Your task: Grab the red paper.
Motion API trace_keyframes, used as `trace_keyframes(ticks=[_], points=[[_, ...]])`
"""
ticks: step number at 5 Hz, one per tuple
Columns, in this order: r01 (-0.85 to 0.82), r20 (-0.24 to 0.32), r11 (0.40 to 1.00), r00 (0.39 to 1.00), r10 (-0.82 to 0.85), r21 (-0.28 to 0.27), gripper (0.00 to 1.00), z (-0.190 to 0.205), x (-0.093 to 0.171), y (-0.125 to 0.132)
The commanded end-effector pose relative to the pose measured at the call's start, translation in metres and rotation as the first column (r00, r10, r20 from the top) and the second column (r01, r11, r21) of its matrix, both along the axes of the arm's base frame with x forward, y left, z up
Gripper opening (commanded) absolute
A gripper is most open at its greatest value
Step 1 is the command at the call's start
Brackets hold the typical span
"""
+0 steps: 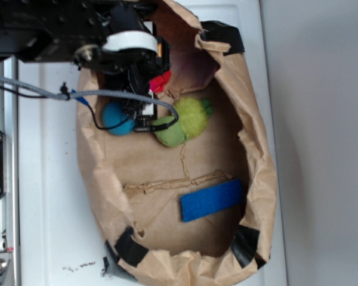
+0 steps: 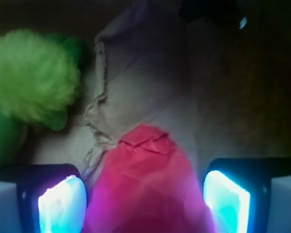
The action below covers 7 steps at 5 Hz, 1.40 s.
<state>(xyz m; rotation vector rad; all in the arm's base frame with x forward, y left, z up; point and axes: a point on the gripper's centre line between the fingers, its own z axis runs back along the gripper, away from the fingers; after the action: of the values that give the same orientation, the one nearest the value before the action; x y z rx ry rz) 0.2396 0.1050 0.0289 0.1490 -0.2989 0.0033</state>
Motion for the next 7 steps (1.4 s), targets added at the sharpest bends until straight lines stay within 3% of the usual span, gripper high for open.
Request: trace_keyframes(ticks=[1, 2, 7], points=[[-0.004, 0.030, 0.997, 1.000, 0.002, 0.077, 1.00, -0.023, 0.011, 0.000], [-0.017, 0.010, 0.998, 1.000, 0.017, 0.052, 0.00, -0.015, 0.013, -0.001], [0.035, -0.017, 0.998, 0.999, -0.036, -0.061, 0.00, 0.024, 0.019, -0.009]])
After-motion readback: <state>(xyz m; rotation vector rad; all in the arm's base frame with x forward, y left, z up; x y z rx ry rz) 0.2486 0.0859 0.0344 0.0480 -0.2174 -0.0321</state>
